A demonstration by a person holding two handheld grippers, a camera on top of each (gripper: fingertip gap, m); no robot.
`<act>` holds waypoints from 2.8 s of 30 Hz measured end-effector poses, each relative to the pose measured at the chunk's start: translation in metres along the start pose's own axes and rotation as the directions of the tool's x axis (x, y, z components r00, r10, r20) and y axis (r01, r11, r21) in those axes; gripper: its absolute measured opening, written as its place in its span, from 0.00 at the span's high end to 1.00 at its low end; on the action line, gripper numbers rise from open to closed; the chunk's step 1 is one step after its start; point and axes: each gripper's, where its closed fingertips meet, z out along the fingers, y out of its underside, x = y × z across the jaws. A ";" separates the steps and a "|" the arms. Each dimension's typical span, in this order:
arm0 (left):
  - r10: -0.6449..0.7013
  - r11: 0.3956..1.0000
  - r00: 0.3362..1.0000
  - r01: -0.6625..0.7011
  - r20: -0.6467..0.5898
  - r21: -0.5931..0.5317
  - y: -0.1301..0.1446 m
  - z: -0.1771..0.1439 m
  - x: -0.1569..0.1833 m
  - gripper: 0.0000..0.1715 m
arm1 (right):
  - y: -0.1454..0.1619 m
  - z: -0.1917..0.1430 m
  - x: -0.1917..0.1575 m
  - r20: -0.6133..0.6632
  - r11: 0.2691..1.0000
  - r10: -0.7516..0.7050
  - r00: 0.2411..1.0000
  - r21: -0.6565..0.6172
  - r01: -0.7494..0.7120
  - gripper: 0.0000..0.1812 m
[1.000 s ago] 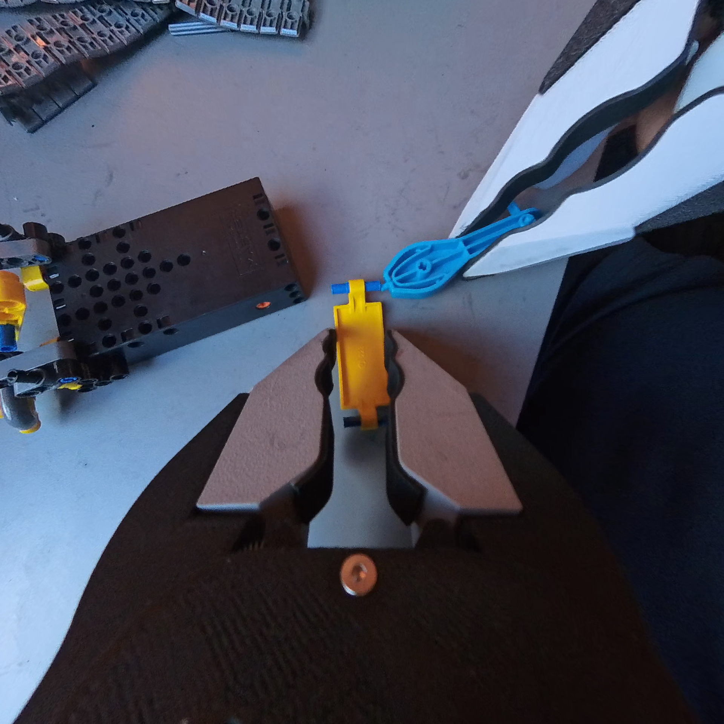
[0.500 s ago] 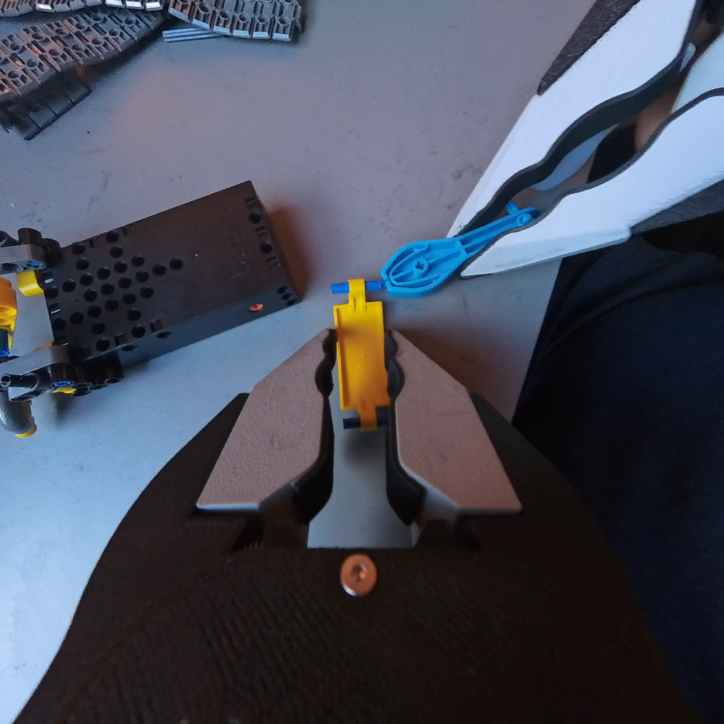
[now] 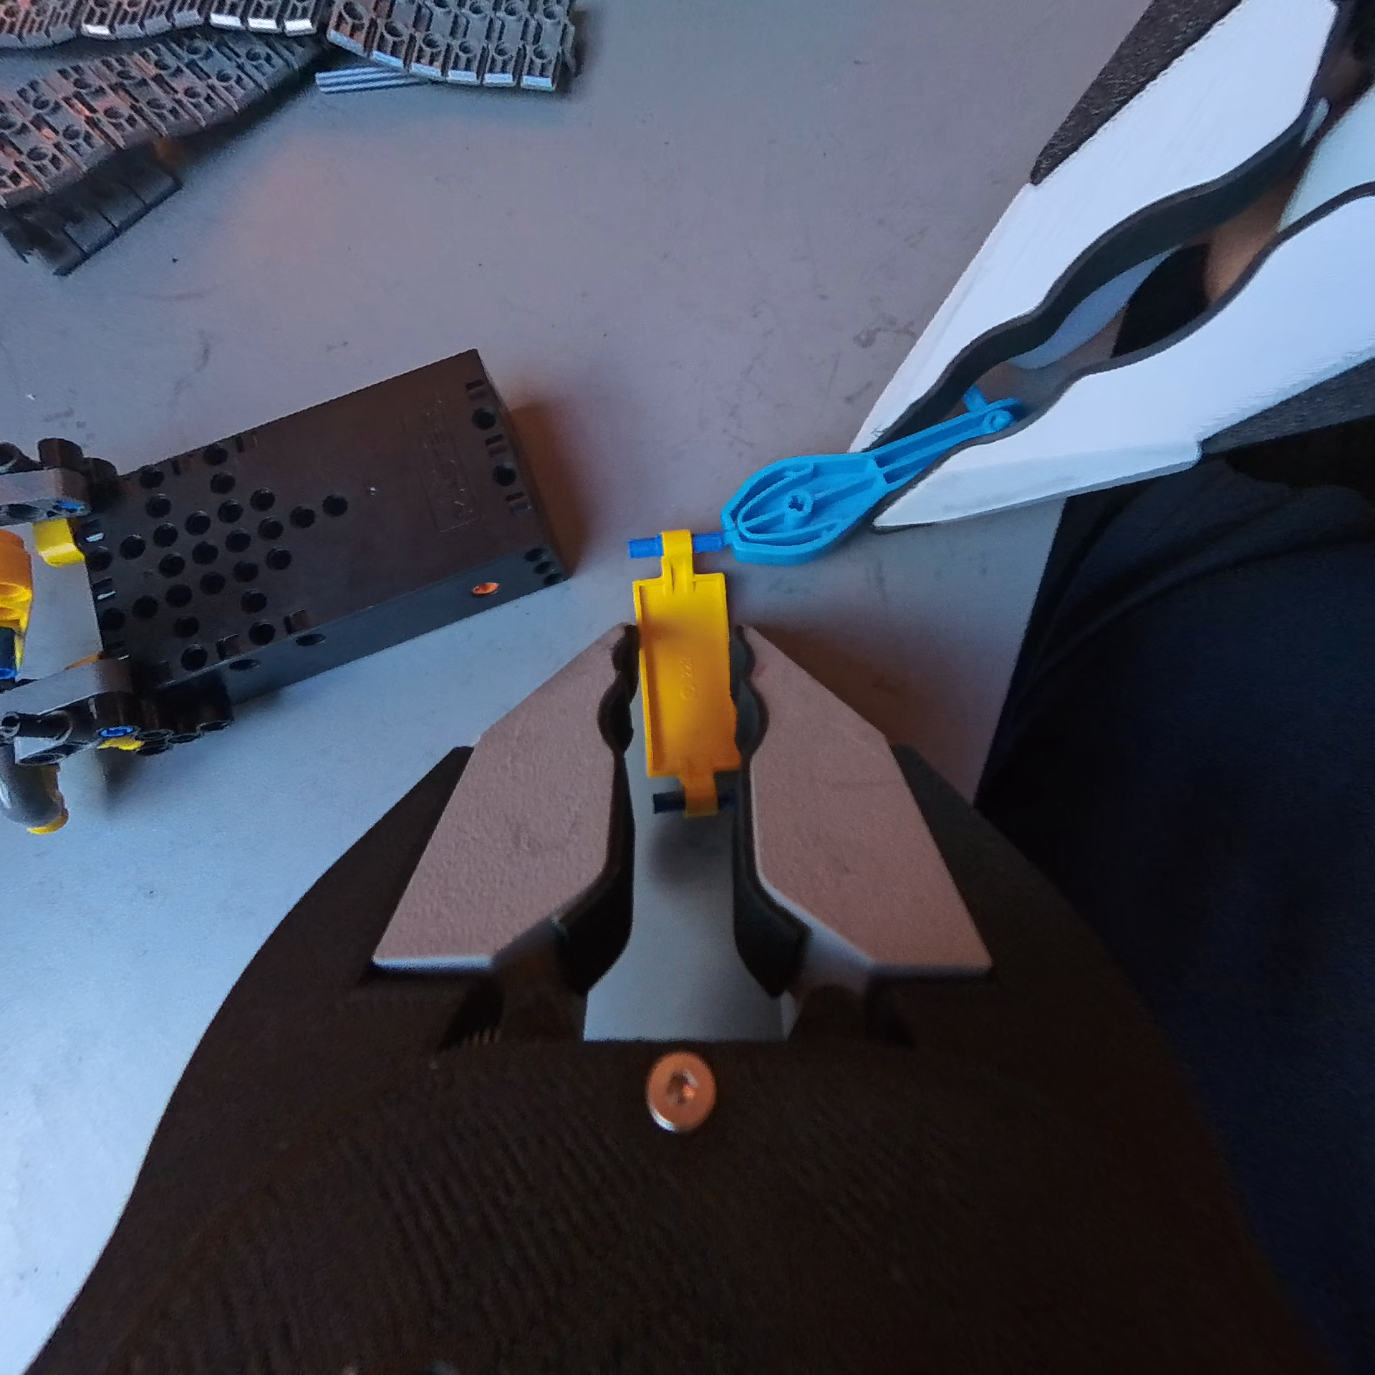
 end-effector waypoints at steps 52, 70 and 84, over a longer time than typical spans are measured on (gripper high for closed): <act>0.062 0.996 0.997 -0.059 -0.055 0.061 -0.009 0.009 -0.003 0.87 | 0.000 0.007 0.004 0.112 0.997 -0.050 0.992 -0.051 0.056 0.87; 0.060 0.996 0.993 -0.065 0.100 0.055 -0.013 0.012 -0.016 0.87 | 0.002 0.006 0.003 0.035 0.984 -0.113 0.993 -0.132 0.117 0.93; 0.373 0.920 0.927 -0.375 0.043 0.113 -0.018 0.010 0.026 0.87 | -0.006 -0.006 0.080 -0.061 0.985 -0.126 0.990 -0.127 0.117 0.85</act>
